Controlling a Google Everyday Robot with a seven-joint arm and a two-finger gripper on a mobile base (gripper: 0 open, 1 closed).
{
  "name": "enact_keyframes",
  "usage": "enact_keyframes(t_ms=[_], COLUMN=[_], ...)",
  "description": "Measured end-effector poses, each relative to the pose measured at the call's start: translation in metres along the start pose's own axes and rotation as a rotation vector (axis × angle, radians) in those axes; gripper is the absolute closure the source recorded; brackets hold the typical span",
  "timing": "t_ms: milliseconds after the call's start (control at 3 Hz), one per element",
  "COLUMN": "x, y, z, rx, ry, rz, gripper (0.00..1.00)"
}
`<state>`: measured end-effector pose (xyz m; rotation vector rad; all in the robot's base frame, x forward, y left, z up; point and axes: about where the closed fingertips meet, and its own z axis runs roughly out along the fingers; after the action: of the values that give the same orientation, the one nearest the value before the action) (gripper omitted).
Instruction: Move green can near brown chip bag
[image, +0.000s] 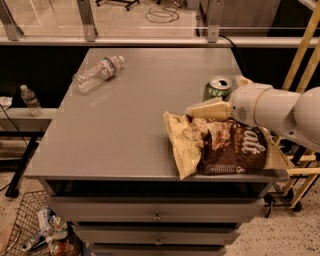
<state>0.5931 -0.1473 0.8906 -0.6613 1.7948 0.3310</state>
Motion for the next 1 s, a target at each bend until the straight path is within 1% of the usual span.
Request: enact_keyframes(t_ms=[333,667,1000], x=[-0.017,-0.050,-0.087], y=[0.005,0.012,0.023], z=[0.010,0.019,0.017], rx=[-0.010,-0.031,-0.043], ry=[-0.019,-0.060,-0.108], rz=[-0.026,-0.084,-0.157], gripper=[0.00,0.00,0.00])
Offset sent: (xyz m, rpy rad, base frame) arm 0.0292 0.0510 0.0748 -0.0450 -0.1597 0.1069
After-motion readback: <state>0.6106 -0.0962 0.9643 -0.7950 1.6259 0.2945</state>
